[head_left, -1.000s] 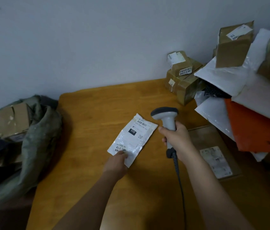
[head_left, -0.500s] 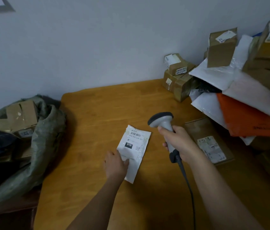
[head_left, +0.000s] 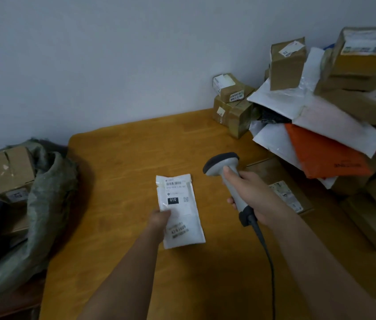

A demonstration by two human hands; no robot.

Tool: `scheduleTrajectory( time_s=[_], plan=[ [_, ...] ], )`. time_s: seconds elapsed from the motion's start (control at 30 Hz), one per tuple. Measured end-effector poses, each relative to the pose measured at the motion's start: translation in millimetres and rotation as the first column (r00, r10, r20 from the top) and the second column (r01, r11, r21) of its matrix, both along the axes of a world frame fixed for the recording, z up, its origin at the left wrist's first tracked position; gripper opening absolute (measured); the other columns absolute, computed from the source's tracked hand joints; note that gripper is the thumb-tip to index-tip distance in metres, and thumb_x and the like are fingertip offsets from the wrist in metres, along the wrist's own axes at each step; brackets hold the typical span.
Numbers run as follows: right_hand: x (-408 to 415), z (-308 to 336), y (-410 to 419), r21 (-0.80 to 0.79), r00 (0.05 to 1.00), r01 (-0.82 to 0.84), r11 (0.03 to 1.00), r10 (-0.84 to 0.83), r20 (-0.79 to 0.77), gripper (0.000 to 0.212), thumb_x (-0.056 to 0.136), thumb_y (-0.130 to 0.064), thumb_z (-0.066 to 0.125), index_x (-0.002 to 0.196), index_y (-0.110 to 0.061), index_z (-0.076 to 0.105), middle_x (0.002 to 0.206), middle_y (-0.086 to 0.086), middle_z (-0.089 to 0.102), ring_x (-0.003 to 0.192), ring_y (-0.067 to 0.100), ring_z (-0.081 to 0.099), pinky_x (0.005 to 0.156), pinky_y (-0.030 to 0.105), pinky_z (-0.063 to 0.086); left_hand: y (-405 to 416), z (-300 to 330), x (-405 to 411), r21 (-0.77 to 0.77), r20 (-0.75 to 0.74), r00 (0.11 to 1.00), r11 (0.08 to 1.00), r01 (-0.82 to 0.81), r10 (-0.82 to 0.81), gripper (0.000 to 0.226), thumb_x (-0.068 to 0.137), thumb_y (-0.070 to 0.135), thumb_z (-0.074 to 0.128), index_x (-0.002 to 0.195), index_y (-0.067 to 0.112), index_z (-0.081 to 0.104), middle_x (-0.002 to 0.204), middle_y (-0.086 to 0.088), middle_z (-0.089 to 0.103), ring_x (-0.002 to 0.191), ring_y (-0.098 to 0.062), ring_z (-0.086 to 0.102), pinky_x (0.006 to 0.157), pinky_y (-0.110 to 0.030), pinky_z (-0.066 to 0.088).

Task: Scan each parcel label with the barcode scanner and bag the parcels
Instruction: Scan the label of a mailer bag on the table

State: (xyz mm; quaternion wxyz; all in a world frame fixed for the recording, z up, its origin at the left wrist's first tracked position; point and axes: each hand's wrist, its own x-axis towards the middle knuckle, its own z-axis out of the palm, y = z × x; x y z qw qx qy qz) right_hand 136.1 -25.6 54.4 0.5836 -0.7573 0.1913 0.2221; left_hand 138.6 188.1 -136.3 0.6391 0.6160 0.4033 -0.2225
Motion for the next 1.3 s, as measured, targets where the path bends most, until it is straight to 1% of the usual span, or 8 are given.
scheduleTrajectory(
  time_s=[0.1,0.17,0.27,0.43,0.6,0.8,0.93,1.3],
  plan=[
    [6.7,16.0,11.1,0.046,1.0,-0.011,0.999,0.009,0.03,0.042,0.102,-0.047,0.041,0.117,-0.011,0.059,0.095,0.007,0.057,0.059,0.011,0.058,0.051,0.024,0.047,9.8,21.5,4.4,-0.069,0.069,0.995,0.995,-0.073,0.077,0.031,0.096,-0.001,0.048,0.127,0.001,0.053,0.118,-0.024,0.063,0.088,-0.036,0.065,0.073,-0.047,0.055],
    [10.6,28.6,19.1,0.072,0.998,-0.039,0.997,0.035,0.057,0.042,0.103,-0.045,0.04,0.121,-0.011,0.057,0.095,0.007,0.056,0.058,0.011,0.058,0.05,0.024,0.047,17.3,37.9,7.6,-0.065,0.153,0.982,0.992,-0.106,0.115,0.032,0.096,-0.003,0.046,0.126,0.005,0.055,0.117,-0.021,0.064,0.087,-0.034,0.064,0.079,-0.049,0.055],
    [13.4,48.9,28.3,0.066,0.988,-0.096,0.993,0.087,0.128,0.041,0.104,-0.044,0.039,0.12,-0.011,0.058,0.093,0.006,0.056,0.057,0.01,0.058,0.05,0.024,0.047,28.5,63.7,11.2,-0.094,0.261,0.952,0.986,-0.137,0.158,0.033,0.097,-0.005,0.044,0.124,0.009,0.056,0.118,-0.017,0.064,0.097,-0.035,0.064,0.09,-0.055,0.051],
    [12.1,87.1,35.9,0.084,0.962,-0.148,0.985,0.123,0.243,0.038,0.105,-0.04,0.039,0.115,-0.009,0.06,0.085,0.007,0.06,0.053,0.009,0.056,0.049,0.022,0.048,40.8,96.4,16.8,-0.186,0.375,0.903,0.971,-0.149,0.211,0.045,0.097,-0.011,0.039,0.133,0.014,0.052,0.122,-0.014,0.062,0.106,-0.036,0.062,0.092,-0.059,0.049],
    [5.0,116.4,38.0,0.074,0.941,-0.154,0.985,0.123,0.315,0.04,0.103,-0.04,0.042,0.114,-0.006,0.06,0.094,0.011,0.063,0.057,0.012,0.055,0.052,0.024,0.047,45.6,109.7,20.7,-0.225,0.392,0.886,0.96,-0.166,0.245,0.05,0.096,-0.013,0.038,0.133,0.016,0.053,0.122,-0.01,0.062,0.106,-0.032,0.063,0.079,-0.052,0.055],
    [-9.3,140.0,33.3,0.071,0.93,-0.128,0.989,0.095,0.354,0.043,0.103,-0.04,0.043,0.113,-0.001,0.06,0.083,0.007,0.057,0.053,0.013,0.052,0.048,0.023,0.045,44.8,117.6,23.1,-0.249,0.387,0.888,0.955,-0.159,0.249,0.053,0.096,-0.014,0.038,0.135,0.018,0.053,0.126,-0.01,0.061,0.109,-0.034,0.061,0.086,-0.057,0.052],
    [-21.9,151.3,29.0,0.05,0.927,-0.101,0.994,0.076,0.367,0.042,0.103,-0.041,0.044,0.111,-0.004,0.062,0.082,0.005,0.058,0.053,0.012,0.052,0.047,0.022,0.046,45.8,117.3,23.3,-0.245,0.385,0.892,0.958,-0.147,0.235,0.054,0.096,-0.014,0.037,0.136,0.017,0.052,0.126,-0.011,0.061,0.107,-0.032,0.062,0.078,-0.053,0.054],
    [-53.8,162.9,26.8,-0.012,0.913,-0.029,1.0,0.031,0.407,0.041,0.103,-0.039,0.041,0.11,-0.004,0.061,0.078,-0.001,0.057,0.049,0.007,0.051,0.043,0.017,0.044,43.8,114.6,22.5,-0.235,0.373,0.909,0.967,-0.1,0.184,0.053,0.095,-0.013,0.037,0.139,0.016,0.049,0.13,-0.012,0.059,0.112,-0.035,0.06,0.076,-0.051,0.055]
  ],
)
